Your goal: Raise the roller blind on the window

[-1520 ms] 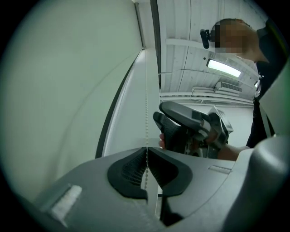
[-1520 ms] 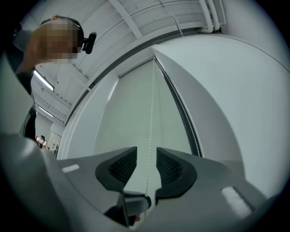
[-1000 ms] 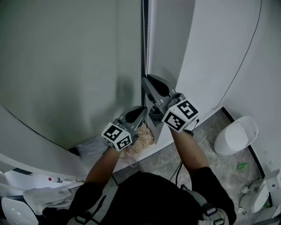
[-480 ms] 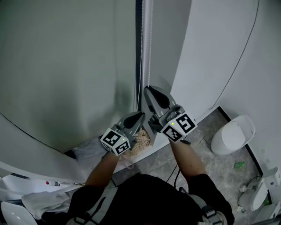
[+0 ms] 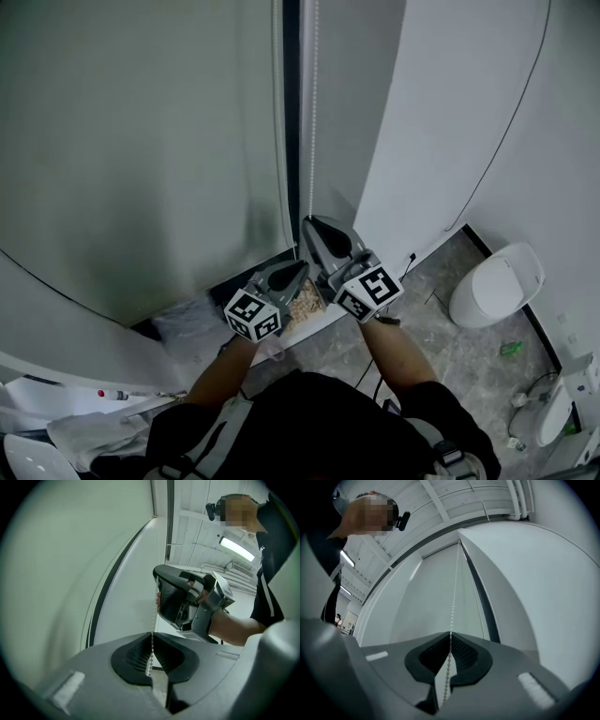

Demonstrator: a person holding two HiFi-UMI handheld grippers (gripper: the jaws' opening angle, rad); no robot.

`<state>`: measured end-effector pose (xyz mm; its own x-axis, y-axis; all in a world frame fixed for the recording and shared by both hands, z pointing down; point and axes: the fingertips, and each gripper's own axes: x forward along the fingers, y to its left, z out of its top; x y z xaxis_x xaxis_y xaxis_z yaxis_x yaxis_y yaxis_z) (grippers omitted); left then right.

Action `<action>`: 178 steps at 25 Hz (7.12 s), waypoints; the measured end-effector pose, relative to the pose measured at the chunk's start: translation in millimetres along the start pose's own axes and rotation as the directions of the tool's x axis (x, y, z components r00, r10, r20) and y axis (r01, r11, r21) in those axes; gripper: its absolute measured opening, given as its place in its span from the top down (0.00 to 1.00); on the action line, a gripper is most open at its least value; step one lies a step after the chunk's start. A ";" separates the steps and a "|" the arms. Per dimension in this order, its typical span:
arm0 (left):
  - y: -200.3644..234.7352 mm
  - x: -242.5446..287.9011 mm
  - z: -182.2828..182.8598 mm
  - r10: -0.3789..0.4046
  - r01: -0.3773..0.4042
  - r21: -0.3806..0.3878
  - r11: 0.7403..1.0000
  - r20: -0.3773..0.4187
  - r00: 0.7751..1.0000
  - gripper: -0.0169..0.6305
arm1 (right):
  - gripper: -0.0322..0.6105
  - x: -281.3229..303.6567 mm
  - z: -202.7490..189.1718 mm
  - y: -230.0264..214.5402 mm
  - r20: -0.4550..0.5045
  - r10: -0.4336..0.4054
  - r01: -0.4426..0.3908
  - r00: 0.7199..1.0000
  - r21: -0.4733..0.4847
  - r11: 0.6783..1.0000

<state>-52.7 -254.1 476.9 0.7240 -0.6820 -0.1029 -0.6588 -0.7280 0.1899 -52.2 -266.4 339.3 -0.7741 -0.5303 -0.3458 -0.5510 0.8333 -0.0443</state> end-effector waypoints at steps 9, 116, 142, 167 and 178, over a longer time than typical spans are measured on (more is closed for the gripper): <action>10.4 -19.3 -67.0 0.039 -0.047 -0.046 0.998 -0.158 0.987 0.96 | 0.94 -25.6 -69.2 12.5 -0.111 -0.014 0.019 0.994 0.042 0.999; 2.1 1.2 -52.3 -0.087 0.088 0.000 0.996 -0.130 0.988 0.96 | 0.94 -16.6 -51.1 -4.4 -0.129 -0.004 0.002 0.992 -0.017 1.000; -32.5 53.1 246.3 -0.400 0.394 0.084 0.915 0.304 0.865 0.81 | 0.93 -25.0 -46.5 -5.4 -0.137 -0.019 0.016 0.990 -0.022 1.000; -8.7 42.3 139.9 -0.316 0.323 -0.001 0.946 0.200 0.927 0.95 | 0.93 -68.7 -146.9 0.2 -0.336 -0.028 0.056 0.941 0.073 0.996; 6.7 31.0 81.2 -0.221 0.232 -0.064 0.971 0.143 0.965 0.95 | 0.73 -84.7 -161.4 15.5 -0.405 0.053 -0.024 0.913 0.077 0.997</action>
<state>-51.3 -285.7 395.6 0.8148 -0.5071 -0.2810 -0.4587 -0.8603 0.2225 -45.5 -233.8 519.1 -0.8622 -0.5028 0.0615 -0.5065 0.8555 -0.1079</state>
